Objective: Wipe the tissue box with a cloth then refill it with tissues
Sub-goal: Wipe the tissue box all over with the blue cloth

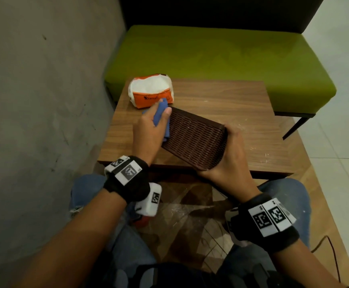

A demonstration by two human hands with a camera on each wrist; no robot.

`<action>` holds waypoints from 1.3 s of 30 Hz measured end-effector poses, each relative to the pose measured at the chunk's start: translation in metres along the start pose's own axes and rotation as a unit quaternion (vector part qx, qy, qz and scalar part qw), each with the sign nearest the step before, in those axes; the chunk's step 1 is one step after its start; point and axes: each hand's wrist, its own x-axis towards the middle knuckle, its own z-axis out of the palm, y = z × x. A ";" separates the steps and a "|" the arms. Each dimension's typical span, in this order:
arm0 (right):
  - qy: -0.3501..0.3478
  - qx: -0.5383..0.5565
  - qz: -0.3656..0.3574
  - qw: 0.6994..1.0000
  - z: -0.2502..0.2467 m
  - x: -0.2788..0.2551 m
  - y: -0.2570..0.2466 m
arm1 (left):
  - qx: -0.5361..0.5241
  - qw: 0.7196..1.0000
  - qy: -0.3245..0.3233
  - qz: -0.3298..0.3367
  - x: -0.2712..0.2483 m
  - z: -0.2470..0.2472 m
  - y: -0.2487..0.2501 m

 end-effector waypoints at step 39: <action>-0.086 0.113 0.071 0.987 -0.021 -0.007 0.023 | 0.016 0.968 -0.169 0.182 -0.033 -0.017 -0.012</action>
